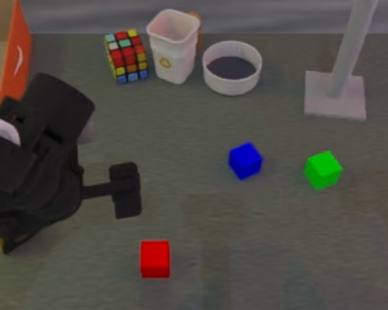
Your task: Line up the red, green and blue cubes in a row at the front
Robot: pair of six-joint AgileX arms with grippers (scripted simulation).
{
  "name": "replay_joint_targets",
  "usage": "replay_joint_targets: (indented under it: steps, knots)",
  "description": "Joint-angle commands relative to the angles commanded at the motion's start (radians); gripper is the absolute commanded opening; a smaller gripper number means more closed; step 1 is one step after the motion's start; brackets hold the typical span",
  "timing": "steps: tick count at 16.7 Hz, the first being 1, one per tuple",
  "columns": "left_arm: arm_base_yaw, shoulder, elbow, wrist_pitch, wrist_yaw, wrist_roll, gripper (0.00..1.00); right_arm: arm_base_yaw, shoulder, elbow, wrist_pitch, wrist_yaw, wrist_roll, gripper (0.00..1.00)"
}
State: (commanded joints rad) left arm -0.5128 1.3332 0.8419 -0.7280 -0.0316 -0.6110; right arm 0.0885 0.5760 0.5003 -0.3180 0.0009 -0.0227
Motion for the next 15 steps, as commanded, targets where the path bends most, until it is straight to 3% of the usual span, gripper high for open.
replay_joint_targets:
  steps: [8,15]
  knots:
    - [0.296,-0.66,-0.525,0.319,0.009,0.274,1.0,0.117,0.916,0.639,-0.446,0.001,-0.034,1.0]
    - [0.482,-1.193,-0.794,0.614,0.025,0.53,1.0,0.195,1.454,1.077,-0.719,0.001,-0.056,1.0]
